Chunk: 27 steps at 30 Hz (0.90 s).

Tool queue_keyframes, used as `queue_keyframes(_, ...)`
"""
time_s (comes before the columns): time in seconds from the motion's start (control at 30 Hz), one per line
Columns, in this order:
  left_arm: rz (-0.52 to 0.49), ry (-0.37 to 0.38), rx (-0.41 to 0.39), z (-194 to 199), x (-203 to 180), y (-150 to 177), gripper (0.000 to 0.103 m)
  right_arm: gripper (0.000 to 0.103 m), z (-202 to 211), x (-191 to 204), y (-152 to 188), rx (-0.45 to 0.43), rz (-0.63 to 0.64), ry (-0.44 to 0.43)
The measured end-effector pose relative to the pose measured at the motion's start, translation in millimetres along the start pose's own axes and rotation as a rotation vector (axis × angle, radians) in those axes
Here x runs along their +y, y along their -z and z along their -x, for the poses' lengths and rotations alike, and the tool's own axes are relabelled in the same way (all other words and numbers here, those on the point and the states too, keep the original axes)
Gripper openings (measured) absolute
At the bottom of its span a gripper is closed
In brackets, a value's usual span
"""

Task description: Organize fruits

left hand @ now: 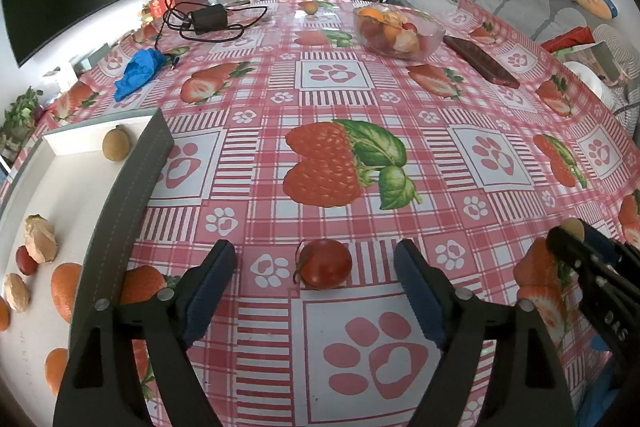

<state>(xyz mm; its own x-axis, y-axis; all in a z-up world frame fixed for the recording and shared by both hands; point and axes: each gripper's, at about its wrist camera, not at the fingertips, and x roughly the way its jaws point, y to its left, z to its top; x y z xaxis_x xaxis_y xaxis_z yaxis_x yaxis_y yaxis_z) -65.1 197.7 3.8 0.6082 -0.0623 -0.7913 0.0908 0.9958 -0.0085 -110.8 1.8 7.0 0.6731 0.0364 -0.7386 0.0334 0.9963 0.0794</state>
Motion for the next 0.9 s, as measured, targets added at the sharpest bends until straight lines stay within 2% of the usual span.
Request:
queue_keyframes(0.03, -0.001, 0.000, 0.000, 1.1, -1.0, 1.7, 0.085, 0.068, -0.6, -0.5, -0.9, 0.008, -0.005, 0.009)
queue_keyframes(0.23, 0.000, -0.001, 0.000, 0.8, -1.0, 1.9, 0.088, 0.069, -2.4, 0.2, -1.8, 0.022, 0.009, 0.046)
queue_keyframes(0.4, 0.002, -0.002, 0.003, 0.8, -0.4, 3.1, 0.091, 0.082, -6.4, 9.4, -2.1, 0.047, 0.055, 0.047)
queue_keyframes(0.9, 0.005, -0.002, 0.006, -0.2, 0.3, 3.5, 0.094, 0.083, -6.9, 10.9, -2.1, 0.049, 0.060, 0.047)
